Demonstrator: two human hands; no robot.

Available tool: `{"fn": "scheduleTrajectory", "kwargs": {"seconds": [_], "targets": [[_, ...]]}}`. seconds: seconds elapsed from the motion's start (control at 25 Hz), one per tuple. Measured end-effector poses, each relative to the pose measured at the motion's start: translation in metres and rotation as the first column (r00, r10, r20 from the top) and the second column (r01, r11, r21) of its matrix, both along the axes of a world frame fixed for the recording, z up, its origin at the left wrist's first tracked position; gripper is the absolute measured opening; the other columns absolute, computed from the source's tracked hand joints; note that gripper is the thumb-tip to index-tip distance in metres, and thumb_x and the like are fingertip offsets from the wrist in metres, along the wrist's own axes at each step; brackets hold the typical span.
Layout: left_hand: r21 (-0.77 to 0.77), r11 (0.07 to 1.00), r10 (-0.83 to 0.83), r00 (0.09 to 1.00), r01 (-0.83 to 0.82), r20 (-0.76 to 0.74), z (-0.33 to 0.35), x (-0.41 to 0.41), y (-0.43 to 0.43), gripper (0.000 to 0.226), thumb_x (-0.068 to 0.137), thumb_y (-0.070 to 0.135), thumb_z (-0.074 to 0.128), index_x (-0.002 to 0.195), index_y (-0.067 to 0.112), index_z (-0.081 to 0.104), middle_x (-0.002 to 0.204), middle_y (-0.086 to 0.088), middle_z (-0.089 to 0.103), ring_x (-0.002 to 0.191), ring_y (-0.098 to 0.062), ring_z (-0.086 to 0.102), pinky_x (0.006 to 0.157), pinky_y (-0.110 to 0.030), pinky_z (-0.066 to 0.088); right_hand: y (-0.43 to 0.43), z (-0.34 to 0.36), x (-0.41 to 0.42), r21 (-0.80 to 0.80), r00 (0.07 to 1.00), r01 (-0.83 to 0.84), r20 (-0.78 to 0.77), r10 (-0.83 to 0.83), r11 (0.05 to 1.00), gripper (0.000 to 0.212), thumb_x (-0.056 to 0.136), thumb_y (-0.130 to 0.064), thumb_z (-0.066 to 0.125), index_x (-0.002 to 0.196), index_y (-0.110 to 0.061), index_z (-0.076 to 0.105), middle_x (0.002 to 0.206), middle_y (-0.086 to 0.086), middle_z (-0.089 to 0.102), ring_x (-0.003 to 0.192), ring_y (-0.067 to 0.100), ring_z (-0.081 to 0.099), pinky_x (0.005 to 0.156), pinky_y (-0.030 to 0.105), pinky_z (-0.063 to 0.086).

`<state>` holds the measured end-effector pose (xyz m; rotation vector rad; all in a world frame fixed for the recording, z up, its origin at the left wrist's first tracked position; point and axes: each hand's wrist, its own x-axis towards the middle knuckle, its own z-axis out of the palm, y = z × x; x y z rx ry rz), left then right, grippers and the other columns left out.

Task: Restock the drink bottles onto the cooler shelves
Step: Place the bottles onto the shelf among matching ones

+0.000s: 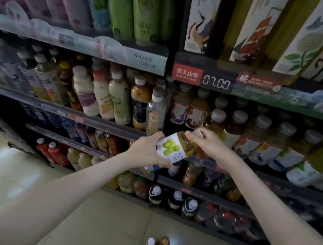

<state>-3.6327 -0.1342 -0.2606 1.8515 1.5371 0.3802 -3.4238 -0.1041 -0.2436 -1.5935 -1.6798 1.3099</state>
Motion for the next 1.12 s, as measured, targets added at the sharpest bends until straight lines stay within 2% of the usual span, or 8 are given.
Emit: {"fn": "scheduleTrajectory", "kwargs": {"seconds": [0.16, 0.28, 0.44, 0.6, 0.76, 0.88, 1.0, 1.12], "targets": [[-0.042, 0.984, -0.172, 0.985, 0.173, 0.022, -0.007, -0.010, 0.023, 0.056, 0.069, 0.043, 0.079, 0.110, 0.022, 0.046, 0.094, 0.008, 0.061, 0.078, -0.012, 0.065, 0.060, -0.023, 0.050, -0.012, -0.004, -0.019, 0.107, 0.965, 0.260, -0.004, -0.262, 0.960, 0.028, 0.090, -0.045, 0.058, 0.091, -0.017, 0.058, 0.081, 0.005, 0.064, 0.056, 0.015, 0.059, 0.046, 0.026, 0.043], [-0.020, 0.961, -0.273, 0.960, 0.275, 0.059, -0.012, -0.023, 0.043, 0.056, 0.079, 0.043, 0.072, 0.126, 0.024, 0.047, 0.111, 0.008, 0.060, 0.095, -0.009, 0.058, 0.073, -0.022, 0.046, -0.013, -0.006, -0.029, 0.234, 0.932, 0.317, 0.101, -0.348, 0.919, 0.031, 0.092, -0.044, 0.055, 0.090, -0.013, 0.054, 0.080, 0.001, 0.058, 0.069, 0.012, 0.055, 0.056, 0.027, 0.039], [0.178, 0.948, -0.265, 0.964, 0.265, -0.024, -0.027, -0.039, 0.066, 0.041, 0.090, 0.039, 0.058, 0.126, 0.021, 0.050, 0.118, -0.001, 0.061, 0.103, -0.021, 0.060, 0.083, -0.035, 0.050, -0.010, -0.011, -0.037, 0.349, 0.853, 0.400, 0.197, -0.484, 0.848, 0.030, 0.094, -0.043, 0.053, 0.098, -0.013, 0.051, 0.081, 0.000, 0.059, 0.076, 0.016, 0.056, 0.060, 0.026, 0.040], [0.413, 0.848, -0.282, 0.942, 0.333, -0.181, -0.033, -0.054, 0.086, 0.035, 0.093, 0.024, 0.052, 0.125, 0.011, 0.052, 0.122, -0.007, 0.054, 0.108, -0.027, 0.055, 0.083, -0.034, 0.050, 0.003, -0.014, -0.040, 0.495, 0.736, 0.453, 0.263, -0.624, 0.741, 0.035, 0.094, -0.046, 0.049, 0.101, -0.012, 0.051, 0.079, 0.004, 0.062, 0.076, 0.024, 0.061, 0.060, 0.034, 0.047], [0.744, 0.492, -0.305, 0.890, 0.452, -0.339, -0.037, -0.061, 0.101, 0.030, 0.085, 0.021, 0.044, 0.102, 0.006, 0.064, 0.100, -0.011, 0.060, 0.084, -0.029, 0.060, 0.071, -0.036, 0.055, 0.018, -0.016, -0.043, 0.573, 0.715, 0.389, 0.305, -0.628, 0.721, 0.037, 0.092, -0.045, 0.053, 0.100, -0.009, 0.050, 0.081, 0.006, 0.062, 0.076, 0.029, 0.062, 0.059, 0.034, 0.046], [0.794, 0.306, -0.206, 0.850, 0.526, -0.484, -0.036, -0.062, 0.112, 0.033, 0.078, 0.019, 0.062, 0.109, 0.010, 0.064, 0.119, -0.011, 0.050, 0.105, -0.030, 0.047, 0.088, -0.042, 0.042, 0.025, -0.019, -0.049, 0.577, 0.708, 0.314, 0.386, -0.591, 0.754, 0.039, 0.092, -0.043, 0.055, 0.109, -0.008, 0.050, 0.094, 0.010, 0.063, 0.086, 0.032, 0.063, 0.064, 0.033, 0.046], [0.778, 0.347, -0.068, 0.842, 0.523, -0.535, -0.035, -0.064, 0.117, 0.056, 0.070, 0.021, 0.072, 0.124, 0.017, 0.059, 0.140, -0.011, 0.038, 0.123, -0.031, 0.038, 0.101, -0.047, 0.028, 0.031, -0.013, -0.049, 0.513, 0.709, 0.194, 0.515, -0.481, 0.836, 0.045, 0.094, -0.041, 0.054, 0.126, -0.011, 0.043, 0.115, 0.014, 0.057, 0.099, 0.033, 0.059, 0.067, 0.031, 0.040], [0.785, 0.351, 0.005, 0.837, 0.511, -0.547, -0.037, -0.066, 0.121, 0.065, 0.069, 0.020, 0.074, 0.131, 0.019, 0.054, 0.146, -0.012, 0.032, 0.129, -0.030, 0.036, 0.105, -0.049, 0.026, 0.039, 0.002, -0.049, 0.390, 0.658, 0.071, 0.673, -0.337, 0.918, 0.052, 0.097, -0.041, 0.048, 0.141, -0.016, 0.033, 0.137, 0.015, 0.042, 0.116, 0.035, 0.051, 0.081, 0.039, 0.046]]}}
